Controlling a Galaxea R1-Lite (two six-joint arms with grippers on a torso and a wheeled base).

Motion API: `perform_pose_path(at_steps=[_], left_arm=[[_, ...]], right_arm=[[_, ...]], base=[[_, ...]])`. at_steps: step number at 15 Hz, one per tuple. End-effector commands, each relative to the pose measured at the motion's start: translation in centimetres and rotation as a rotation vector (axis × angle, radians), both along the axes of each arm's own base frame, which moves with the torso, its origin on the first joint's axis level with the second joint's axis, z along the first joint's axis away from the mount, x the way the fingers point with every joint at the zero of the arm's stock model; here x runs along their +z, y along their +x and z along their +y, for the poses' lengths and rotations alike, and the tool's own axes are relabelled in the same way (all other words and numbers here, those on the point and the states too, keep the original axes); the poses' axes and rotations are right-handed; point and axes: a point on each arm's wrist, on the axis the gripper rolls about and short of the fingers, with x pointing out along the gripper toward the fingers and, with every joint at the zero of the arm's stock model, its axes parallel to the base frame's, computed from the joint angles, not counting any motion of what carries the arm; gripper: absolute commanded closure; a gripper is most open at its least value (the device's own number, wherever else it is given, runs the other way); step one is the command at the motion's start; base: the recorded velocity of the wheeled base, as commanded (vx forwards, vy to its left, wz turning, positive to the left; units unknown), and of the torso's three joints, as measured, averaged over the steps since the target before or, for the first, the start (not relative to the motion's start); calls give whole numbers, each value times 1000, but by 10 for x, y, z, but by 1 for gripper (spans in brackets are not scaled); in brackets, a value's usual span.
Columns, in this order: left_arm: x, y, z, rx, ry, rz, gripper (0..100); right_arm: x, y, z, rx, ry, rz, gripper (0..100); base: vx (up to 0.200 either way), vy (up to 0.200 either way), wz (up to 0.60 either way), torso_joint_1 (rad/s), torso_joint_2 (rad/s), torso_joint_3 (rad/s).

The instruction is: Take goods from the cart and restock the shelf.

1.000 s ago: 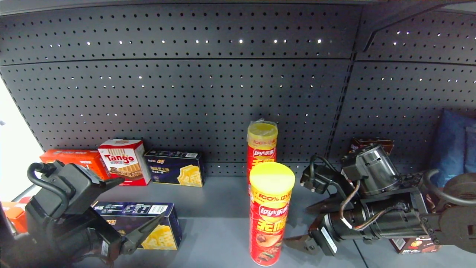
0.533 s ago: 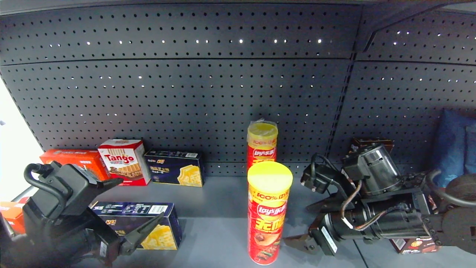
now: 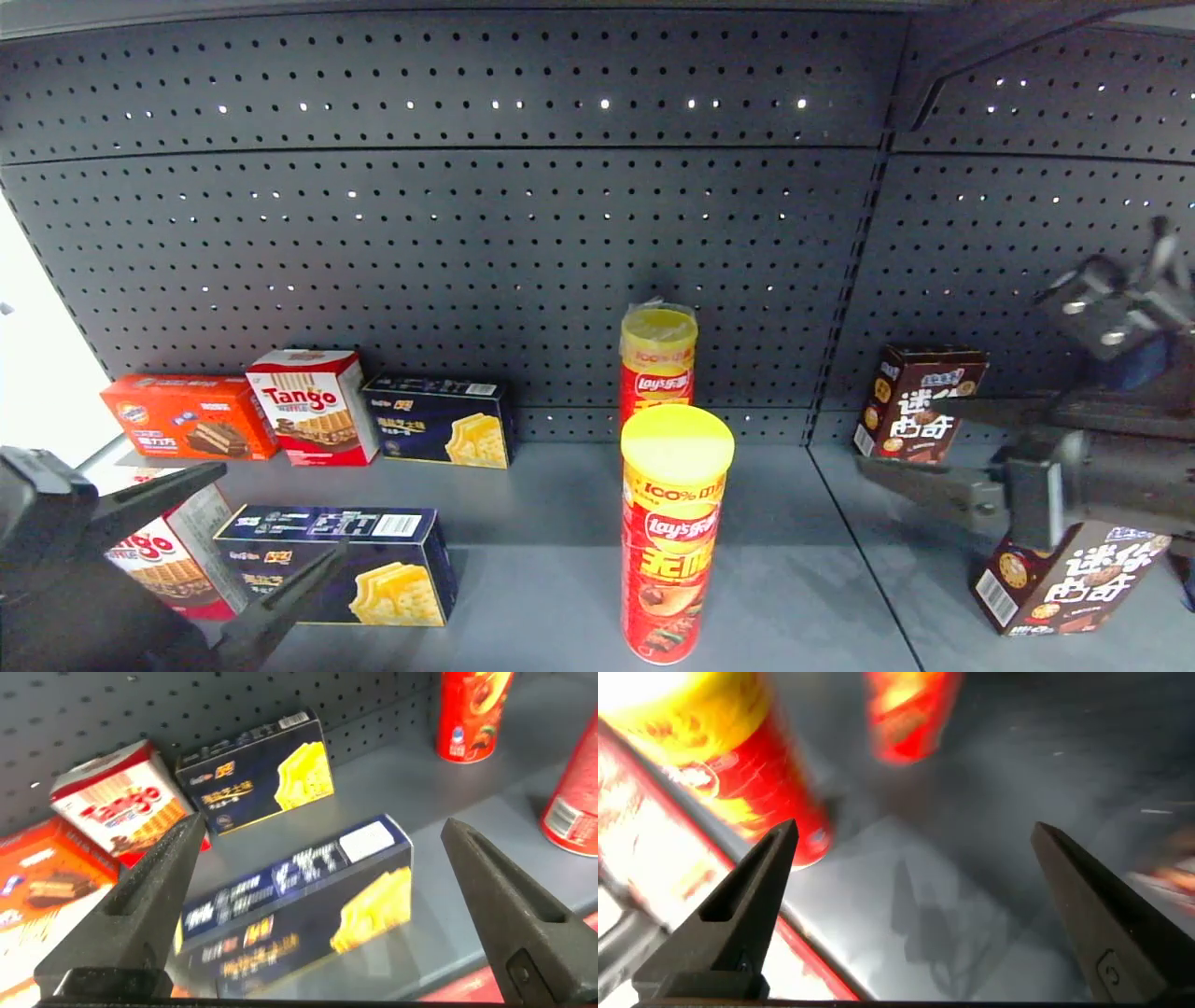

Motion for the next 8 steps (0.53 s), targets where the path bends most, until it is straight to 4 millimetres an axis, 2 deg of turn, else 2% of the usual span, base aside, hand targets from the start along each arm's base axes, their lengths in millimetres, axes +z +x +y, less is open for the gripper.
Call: perform_pose_path(at_steps=[1,4,5,8], left_arm=[[-12,-30,13,29,-34,-56,0],[-35,-55,23,77,-44,-75,0],[-40,-61,26,89,-43,-79,0],[-52,-84,36,117,-23,-45,0]], right_arm=[[9,-63,-60,-249,79,-197,0],[-30,-112,-84,-418,86,-251,0],[-43,-123,-87,-463,85,-267,0],[-99,-159,-89,-612,76,-314,0]], base=[[0,0,0,0,0,0],[0,0,0,0,0,0],[0,0,0,0,0,0],[0,0,0,0,0,0]])
